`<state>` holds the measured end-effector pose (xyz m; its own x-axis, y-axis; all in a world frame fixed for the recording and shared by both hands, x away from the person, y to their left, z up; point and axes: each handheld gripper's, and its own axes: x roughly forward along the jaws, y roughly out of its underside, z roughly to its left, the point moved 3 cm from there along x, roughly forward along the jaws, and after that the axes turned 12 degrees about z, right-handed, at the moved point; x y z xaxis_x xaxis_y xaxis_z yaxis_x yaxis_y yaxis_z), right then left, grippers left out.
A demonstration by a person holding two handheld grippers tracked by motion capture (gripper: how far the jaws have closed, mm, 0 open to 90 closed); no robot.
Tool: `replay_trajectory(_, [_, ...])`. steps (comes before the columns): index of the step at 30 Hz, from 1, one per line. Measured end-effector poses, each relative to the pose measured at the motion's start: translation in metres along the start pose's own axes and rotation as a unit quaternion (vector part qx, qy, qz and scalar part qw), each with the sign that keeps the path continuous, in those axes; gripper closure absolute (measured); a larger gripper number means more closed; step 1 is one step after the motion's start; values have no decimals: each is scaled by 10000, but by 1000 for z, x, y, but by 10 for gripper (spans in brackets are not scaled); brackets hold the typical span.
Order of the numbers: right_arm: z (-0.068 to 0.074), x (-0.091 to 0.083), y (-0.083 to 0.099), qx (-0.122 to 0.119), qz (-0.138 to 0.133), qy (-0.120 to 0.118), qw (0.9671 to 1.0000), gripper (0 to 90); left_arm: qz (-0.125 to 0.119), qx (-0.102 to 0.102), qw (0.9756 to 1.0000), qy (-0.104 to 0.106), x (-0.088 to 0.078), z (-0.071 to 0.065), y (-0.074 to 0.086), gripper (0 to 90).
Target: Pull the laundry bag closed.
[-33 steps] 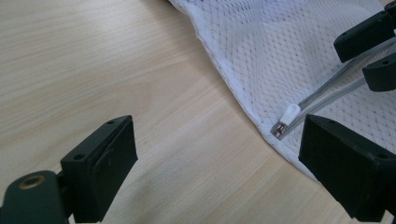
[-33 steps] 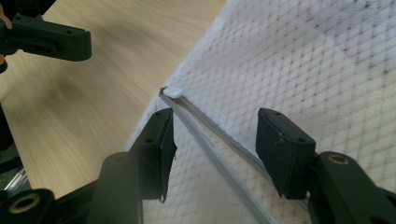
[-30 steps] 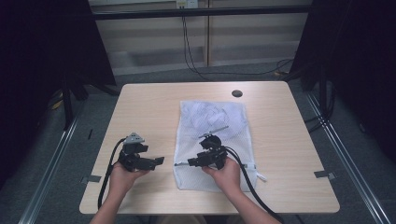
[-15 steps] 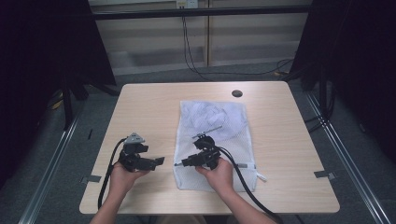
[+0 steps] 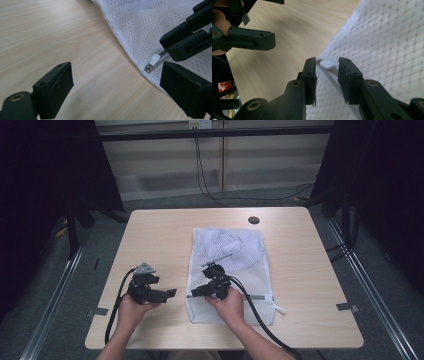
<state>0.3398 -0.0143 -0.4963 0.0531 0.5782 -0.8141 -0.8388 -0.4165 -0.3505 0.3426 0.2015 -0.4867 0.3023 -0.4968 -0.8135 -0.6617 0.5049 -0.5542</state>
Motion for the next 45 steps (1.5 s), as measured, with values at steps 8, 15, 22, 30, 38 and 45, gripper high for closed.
replay_trajectory(8, [3, 8, -5, 8, 135, 109, 9998, 702, 21, 21, 10000, -1, 0, 0, 0, 111])
replay_trajectory(15, [4, 13, -8, 39, 193, 77, 9998, 708, 25, 2, 10000, -30, 0, 1, 0, 111])
replay_trajectory(22, [8, 13, -10, 12, 227, 28, 9997, 731, 54, 52, 10000, 3, 1, 2, 0, 111])
replay_trajectory(30, [7, 19, -12, 60, 250, -22, 9997, 758, 33, 17, 10000, -20, 1, 2, 0, 112])
replay_trajectory(38, [6, 24, -13, 8, 349, 3, 9994, 824, 63, 18, 10000, -10, 1, 2, 0, 112])
replay_trajectory(45, [7, 21, -14, 95, 271, -137, 9995, 866, 85, 49, 9999, 35, 0, 1, 0, 115])
